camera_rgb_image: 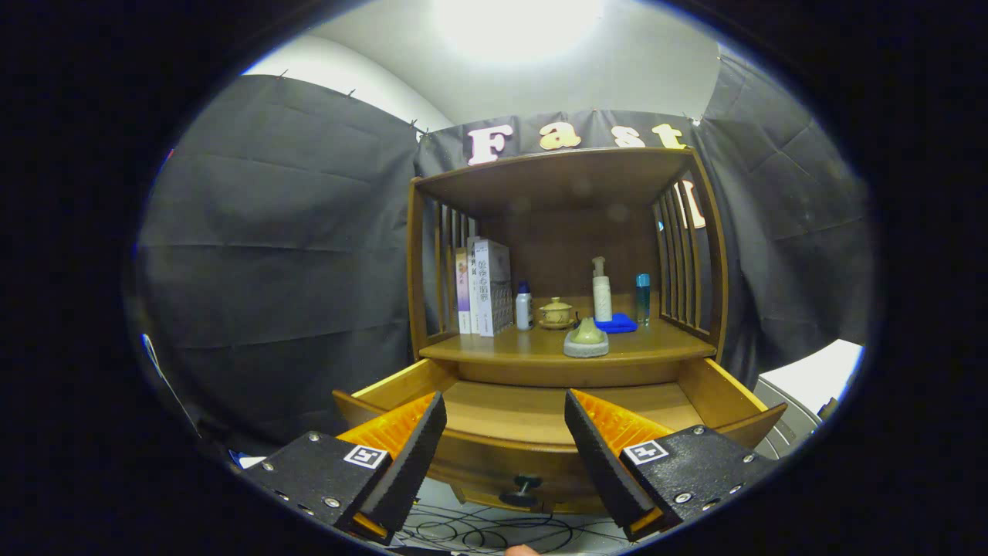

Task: Pull open the drawer, take out the items inside it, and place them on the countertop above the cabinet.

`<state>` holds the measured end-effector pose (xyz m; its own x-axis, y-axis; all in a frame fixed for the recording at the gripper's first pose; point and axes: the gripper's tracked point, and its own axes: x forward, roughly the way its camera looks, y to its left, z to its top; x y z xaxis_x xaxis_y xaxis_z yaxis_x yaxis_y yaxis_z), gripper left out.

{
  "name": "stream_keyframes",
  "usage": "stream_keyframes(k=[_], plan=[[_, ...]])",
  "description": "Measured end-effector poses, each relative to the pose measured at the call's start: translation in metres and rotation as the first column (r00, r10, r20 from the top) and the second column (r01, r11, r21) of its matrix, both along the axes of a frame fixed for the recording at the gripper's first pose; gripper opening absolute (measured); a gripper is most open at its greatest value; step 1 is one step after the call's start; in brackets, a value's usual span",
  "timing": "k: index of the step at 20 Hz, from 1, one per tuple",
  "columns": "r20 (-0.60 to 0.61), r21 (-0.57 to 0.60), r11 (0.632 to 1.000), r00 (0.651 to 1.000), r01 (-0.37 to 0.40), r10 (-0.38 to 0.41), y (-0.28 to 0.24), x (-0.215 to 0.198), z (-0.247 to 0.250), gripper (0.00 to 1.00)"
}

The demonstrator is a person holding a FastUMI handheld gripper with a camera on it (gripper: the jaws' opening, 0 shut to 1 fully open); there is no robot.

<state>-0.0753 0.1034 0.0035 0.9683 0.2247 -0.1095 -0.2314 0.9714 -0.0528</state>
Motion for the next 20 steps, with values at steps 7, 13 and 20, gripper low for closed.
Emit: stream_keyframes(k=[7, 13, 20], plan=[[-0.071, -0.005, 1.0, 0.997, 0.023, -0.023, -0.017, -0.026, -0.049, 0.95], [-0.136, -0.067, 0.997, 0.989, 0.05, -0.058, -0.025, -0.019, -0.092, 0.96], [-0.156, -0.079, 0.991, 0.98, 0.109, -0.12, -0.034, 0.011, -0.109, 0.96]])
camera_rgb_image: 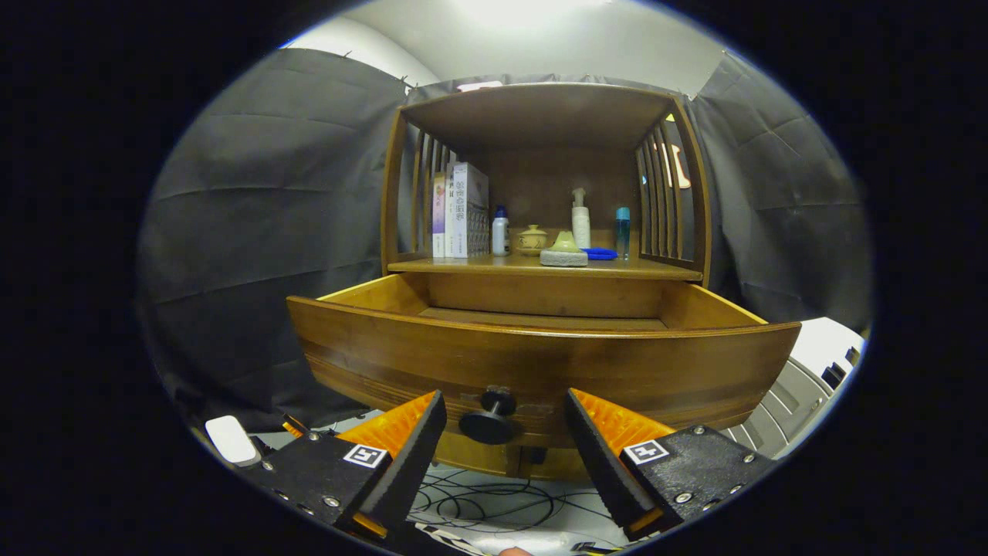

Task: Pull open the drawer, take out the items inside it, and place them on the countertop above the cabinet.

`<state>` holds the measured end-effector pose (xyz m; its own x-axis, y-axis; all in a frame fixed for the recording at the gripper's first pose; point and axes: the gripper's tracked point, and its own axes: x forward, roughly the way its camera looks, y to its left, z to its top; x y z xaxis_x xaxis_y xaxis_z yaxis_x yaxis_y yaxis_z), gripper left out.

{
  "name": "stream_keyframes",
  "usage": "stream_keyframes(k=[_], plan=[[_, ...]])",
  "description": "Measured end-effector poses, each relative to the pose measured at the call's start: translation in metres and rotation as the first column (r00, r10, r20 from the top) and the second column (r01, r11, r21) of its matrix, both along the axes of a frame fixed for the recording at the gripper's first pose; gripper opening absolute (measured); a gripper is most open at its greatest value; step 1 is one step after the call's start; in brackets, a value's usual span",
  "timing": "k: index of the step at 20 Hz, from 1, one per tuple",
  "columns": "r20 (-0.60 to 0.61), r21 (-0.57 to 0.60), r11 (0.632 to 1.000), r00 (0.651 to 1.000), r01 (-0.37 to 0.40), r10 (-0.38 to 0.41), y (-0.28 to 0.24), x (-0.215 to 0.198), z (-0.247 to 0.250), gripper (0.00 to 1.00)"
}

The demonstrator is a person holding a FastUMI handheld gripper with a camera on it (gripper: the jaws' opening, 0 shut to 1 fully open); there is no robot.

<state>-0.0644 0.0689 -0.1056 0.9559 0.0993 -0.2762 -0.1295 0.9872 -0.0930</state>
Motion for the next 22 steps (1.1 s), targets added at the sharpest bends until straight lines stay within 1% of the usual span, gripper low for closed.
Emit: stream_keyframes(k=[2, 3, 4, 5, 6, 10, 12, 13, 18, 19, 20, 21, 22], plan=[[0.004, 0.009, 1.0, 1.0, 0.02, -0.02, -0.004, 0.01, 0.002, 0.96], [0.013, 0.022, 0.999, 0.999, 0.033, -0.033, -0.005, 0.008, 0.002, 0.96], [0.026, 0.023, 1.0, 1.0, 0.016, -0.017, 0.001, 0.01, 0.002, 0.94], [0.042, 0.0, 1.0, 0.999, 0.006, -0.006, 0.003, 0.012, 0.002, 0.92], [0.052, -0.021, 1.0, 0.999, 0.015, -0.013, 0.002, 0.012, 0.001, 0.92], [0.055, 0.01, 1.0, 0.998, 0.02, -0.02, 0.011, 0.017, 0.002, 0.92], [0.057, 0.007, 0.999, 0.997, 0.048, -0.048, 0.006, 0.027, 0.003, 0.92], [0.054, 0.027, 0.998, 0.997, 0.056, -0.057, 0.006, 0.03, 0.005, 0.92], [0.074, 0.03, 0.998, 0.995, 0.059, -0.061, 0.011, 0.052, 0.009, 0.92], [0.053, 0.034, 0.997, 0.996, 0.067, -0.069, 0.01, 0.058, 0.007, 0.92], [0.071, 0.044, 0.996, 0.995, 0.072, -0.075, 0.011, 0.062, 0.011, 0.92], [0.06, 0.042, 0.996, 0.995, 0.076, -0.078, 0.011, 0.07, 0.011, 0.92], [0.088, 0.029, 0.996, 0.993, 0.081, -0.083, 0.01, 0.076, 0.015, 0.92]])
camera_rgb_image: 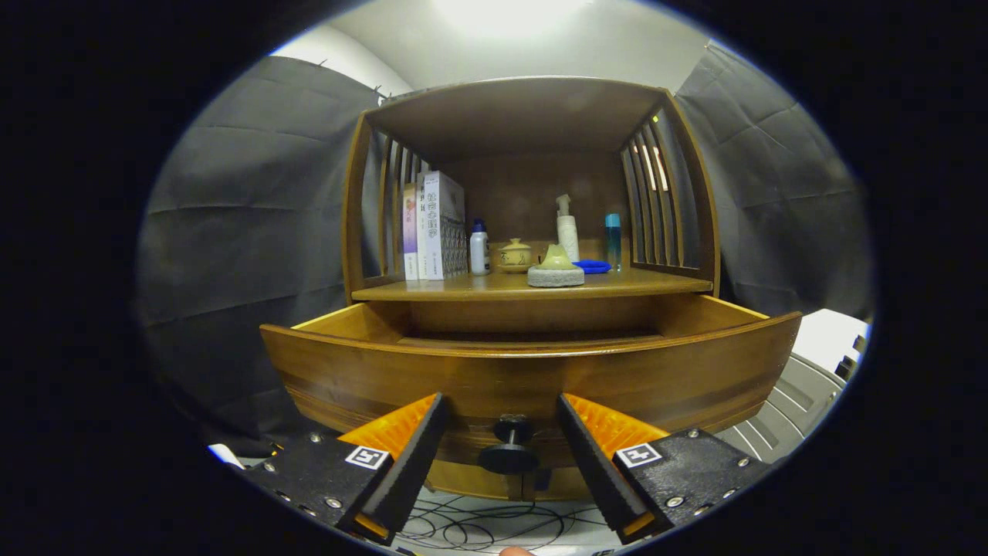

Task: Pull open the drawer, take out the items inside it, and place them on the countertop above the cabinet.

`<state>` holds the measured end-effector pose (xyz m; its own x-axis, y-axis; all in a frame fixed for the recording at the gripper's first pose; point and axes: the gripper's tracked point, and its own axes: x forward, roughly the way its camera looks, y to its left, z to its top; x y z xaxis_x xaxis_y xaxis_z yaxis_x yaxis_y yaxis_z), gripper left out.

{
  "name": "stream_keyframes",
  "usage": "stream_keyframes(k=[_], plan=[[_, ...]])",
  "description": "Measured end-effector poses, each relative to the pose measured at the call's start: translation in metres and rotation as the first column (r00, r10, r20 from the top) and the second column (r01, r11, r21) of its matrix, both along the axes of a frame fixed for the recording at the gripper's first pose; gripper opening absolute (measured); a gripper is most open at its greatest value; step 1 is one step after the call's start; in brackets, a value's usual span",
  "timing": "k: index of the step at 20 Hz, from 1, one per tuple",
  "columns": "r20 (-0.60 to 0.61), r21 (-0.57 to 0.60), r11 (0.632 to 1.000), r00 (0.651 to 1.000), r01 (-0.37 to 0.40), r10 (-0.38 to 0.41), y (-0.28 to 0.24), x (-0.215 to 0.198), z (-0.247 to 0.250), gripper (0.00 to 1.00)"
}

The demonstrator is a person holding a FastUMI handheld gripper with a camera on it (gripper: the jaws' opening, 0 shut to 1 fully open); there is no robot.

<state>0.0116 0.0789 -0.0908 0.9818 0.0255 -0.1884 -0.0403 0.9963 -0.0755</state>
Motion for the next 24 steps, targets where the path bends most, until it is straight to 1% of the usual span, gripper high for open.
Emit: stream_keyframes(k=[11, 17, 24], plan=[[0.033, -0.053, 0.997, 0.998, 0.056, -0.054, -0.004, 0.056, -0.004, 0.92], [0.046, -0.079, 0.994, 0.997, 0.07, -0.066, -0.007, 0.096, -0.008, 0.92], [0.019, -0.082, 0.994, 0.997, 0.074, -0.073, -0.011, 0.14, -0.01, 0.92]])
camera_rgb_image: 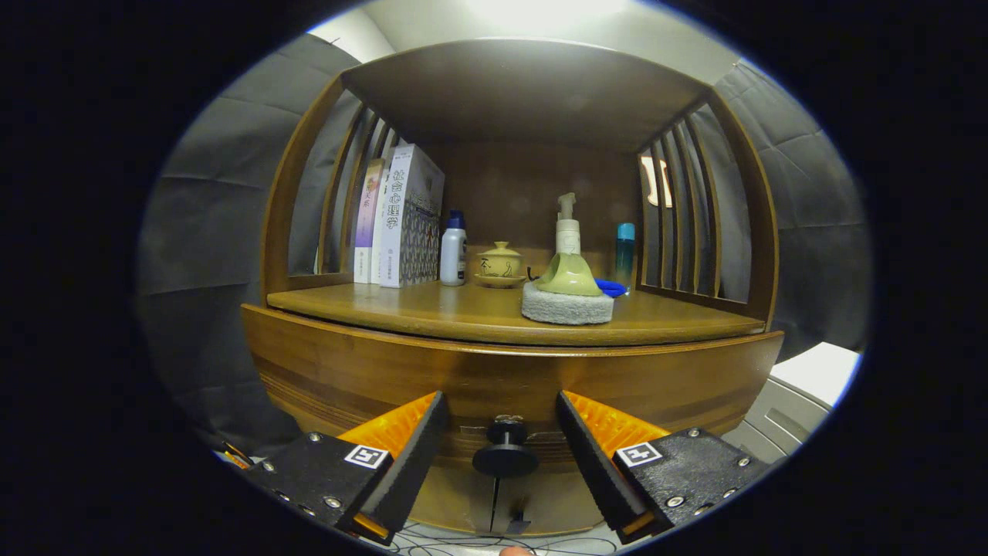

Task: Pull open the drawer, take out the items inside it, and place them on the countertop above the cabinet.

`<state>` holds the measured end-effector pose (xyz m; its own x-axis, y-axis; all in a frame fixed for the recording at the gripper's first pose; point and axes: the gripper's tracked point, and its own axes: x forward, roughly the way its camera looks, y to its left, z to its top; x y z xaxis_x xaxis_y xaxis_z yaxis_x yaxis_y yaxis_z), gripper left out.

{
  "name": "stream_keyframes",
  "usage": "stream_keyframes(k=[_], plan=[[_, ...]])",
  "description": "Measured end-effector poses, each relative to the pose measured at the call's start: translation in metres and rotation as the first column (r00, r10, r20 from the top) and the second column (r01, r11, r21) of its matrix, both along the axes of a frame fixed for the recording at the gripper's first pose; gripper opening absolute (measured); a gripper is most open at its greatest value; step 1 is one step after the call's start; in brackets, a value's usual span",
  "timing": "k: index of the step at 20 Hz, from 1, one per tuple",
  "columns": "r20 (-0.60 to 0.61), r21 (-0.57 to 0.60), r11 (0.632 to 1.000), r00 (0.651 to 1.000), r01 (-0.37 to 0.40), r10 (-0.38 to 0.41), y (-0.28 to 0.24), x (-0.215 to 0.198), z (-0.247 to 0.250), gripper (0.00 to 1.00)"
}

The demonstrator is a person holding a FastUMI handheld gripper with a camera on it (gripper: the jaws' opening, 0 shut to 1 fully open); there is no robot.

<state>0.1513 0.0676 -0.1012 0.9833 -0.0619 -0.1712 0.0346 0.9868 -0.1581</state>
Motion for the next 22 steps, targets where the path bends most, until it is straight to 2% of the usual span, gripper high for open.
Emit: stream_keyframes(k=[5, 8, 10, 17, 22], plan=[[0.003, -0.008, 0.999, 0.999, 0.032, -0.032, 0.0, 0.009, 0.001, 0.92], [0.011, -0.046, 0.999, 1.0, 0.008, -0.008, 0.002, 0.004, 0.003, 0.93], [0.065, -0.057, 0.998, 0.998, 0.006, -0.002, -0.004, -0.003, 0.024, 0.94], [0.125, -0.011, 1.0, 0.992, -0.029, 0.03, -0.026, -0.06, 0.08, 0.94], [0.134, -0.02, 0.999, 0.99, -0.048, 0.05, -0.044, -0.1, 0.1, 0.94]])
